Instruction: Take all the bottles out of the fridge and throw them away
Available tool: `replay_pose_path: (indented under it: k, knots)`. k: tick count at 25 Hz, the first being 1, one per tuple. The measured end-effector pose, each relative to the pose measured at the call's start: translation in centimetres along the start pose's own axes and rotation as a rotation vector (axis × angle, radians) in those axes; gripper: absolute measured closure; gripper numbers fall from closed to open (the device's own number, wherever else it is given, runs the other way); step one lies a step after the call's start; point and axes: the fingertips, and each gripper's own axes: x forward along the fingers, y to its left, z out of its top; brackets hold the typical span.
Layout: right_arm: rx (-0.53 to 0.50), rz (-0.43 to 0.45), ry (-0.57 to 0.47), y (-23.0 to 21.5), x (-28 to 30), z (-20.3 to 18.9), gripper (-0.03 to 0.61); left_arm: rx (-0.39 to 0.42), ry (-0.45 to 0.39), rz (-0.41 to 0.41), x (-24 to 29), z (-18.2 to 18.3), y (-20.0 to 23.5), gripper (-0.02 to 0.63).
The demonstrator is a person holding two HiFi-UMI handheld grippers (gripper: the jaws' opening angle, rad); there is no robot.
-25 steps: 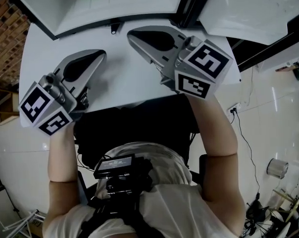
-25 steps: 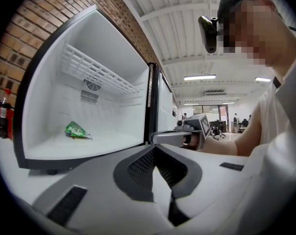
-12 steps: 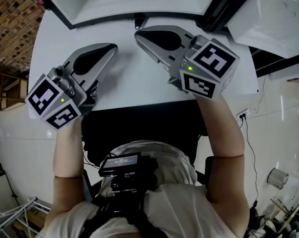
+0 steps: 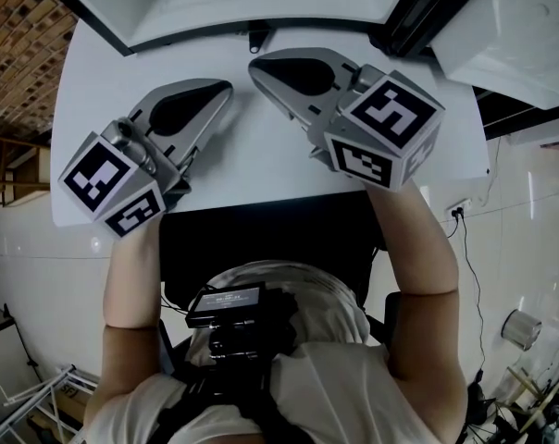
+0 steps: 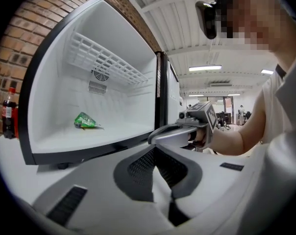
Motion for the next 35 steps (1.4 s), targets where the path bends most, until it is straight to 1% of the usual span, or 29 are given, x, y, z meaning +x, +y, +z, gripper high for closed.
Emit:
replay_pose_path:
  k: [2, 10, 24, 30, 32, 35]
  knots:
    - [0.005, 0.001, 0.000, 0.0, 0.0, -0.1, 0.578, 0.005, 0.015, -0.009, 0.4, -0.3, -0.2, 0.611]
    - [0.006, 0.001, 0.000, 0.0, -0.2, -0.2, 0.578, 0.008, 0.018, -0.027, 0.7, -0.4, -0.6, 0.609]
    - [0.012, 0.004, 0.006, -0.1, 0.0, -0.2, 0.578, -0.005, 0.018, -0.009, 0.6, -0.4, -0.2, 0.611]
    - [0.003, 0.006, 0.014, -0.6, 0.1, -0.2, 0.578, 0.002, 0.003, -0.006, 0.8, -0.3, -0.3, 0.611]
    - [-0.016, 0.002, 0.029, -0.6, 0.1, -0.2, 0.574, -0.006, -0.009, -0.009, 0.5, -0.1, -0.4, 0.611]
    - [-0.113, -0.040, 0.054, -0.9, 0.3, 1.1, 0.566, -0.024, -0.039, 0.004, -0.4, 0.6, 0.1, 0.611]
